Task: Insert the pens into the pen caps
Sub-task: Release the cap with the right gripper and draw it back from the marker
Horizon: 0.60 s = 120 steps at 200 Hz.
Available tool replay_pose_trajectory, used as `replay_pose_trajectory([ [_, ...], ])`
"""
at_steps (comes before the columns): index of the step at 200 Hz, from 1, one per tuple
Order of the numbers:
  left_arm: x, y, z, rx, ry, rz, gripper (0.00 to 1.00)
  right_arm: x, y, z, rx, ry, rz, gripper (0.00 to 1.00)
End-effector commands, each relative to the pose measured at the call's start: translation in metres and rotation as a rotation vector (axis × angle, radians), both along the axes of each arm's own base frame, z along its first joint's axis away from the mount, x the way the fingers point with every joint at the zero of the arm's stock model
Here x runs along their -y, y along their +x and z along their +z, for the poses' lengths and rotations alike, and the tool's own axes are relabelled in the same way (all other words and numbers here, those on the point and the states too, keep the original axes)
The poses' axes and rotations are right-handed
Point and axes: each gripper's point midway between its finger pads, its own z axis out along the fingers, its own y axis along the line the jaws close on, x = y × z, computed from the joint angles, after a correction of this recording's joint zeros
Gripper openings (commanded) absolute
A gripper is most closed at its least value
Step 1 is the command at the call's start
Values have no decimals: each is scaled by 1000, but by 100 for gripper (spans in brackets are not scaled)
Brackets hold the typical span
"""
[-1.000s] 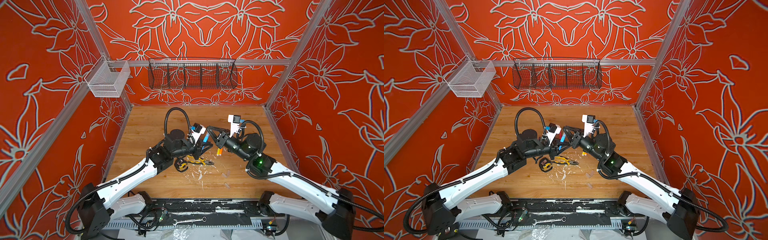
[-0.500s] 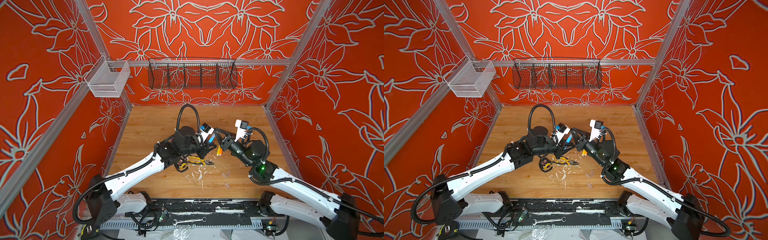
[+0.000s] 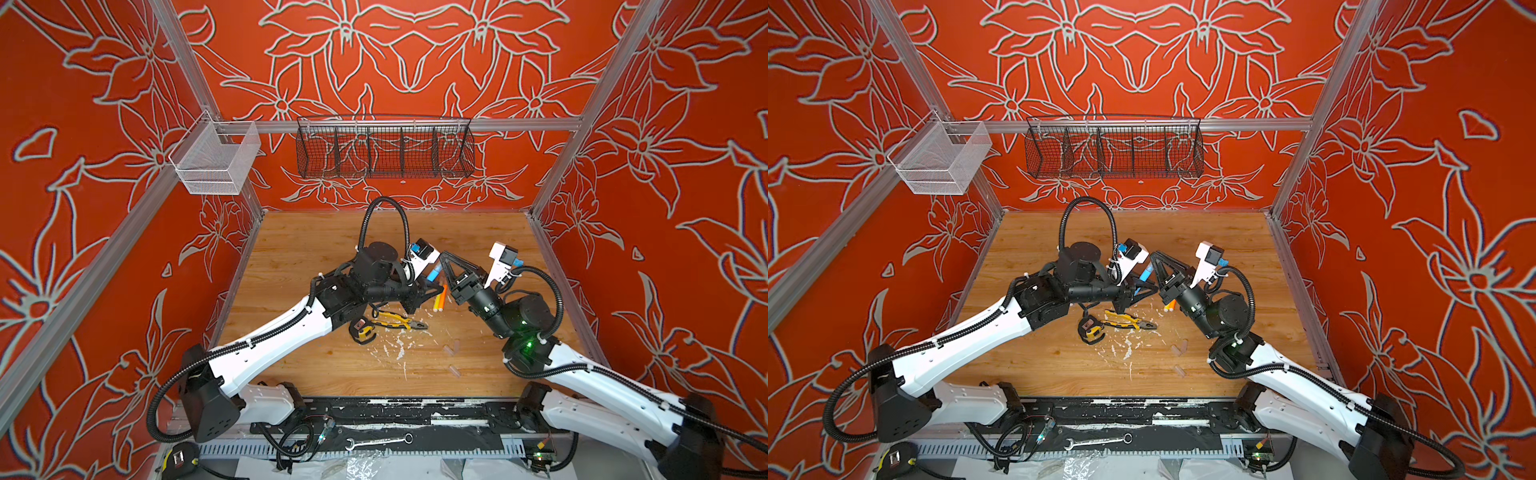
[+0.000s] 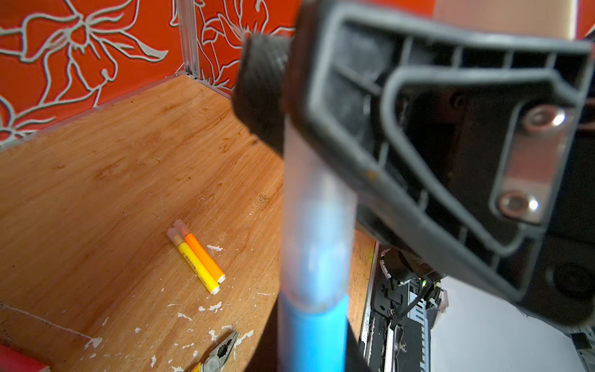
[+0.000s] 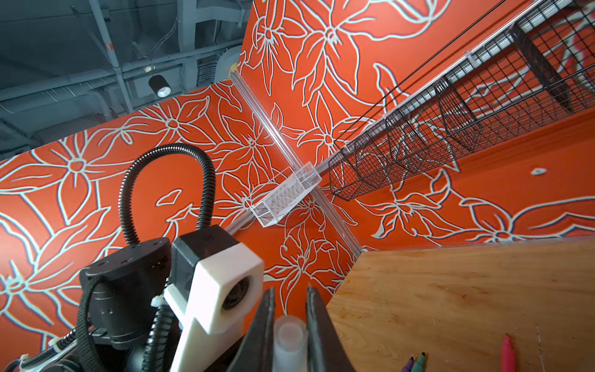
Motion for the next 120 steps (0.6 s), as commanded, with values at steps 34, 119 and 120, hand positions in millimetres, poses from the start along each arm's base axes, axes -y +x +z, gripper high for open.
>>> replay_pose_trajectory([
  [34, -69, 91, 143, 354, -352, 531, 0, -81, -83, -70, -33, -248, 455, 0],
  [119, -86, 78, 60, 226, -245, 555, 0, -15, -52, -71, -50, -338, 83, 20],
  [120, -87, 78, 57, 222, -241, 555, 0, -13, -52, -71, -51, -340, 78, 21],
])
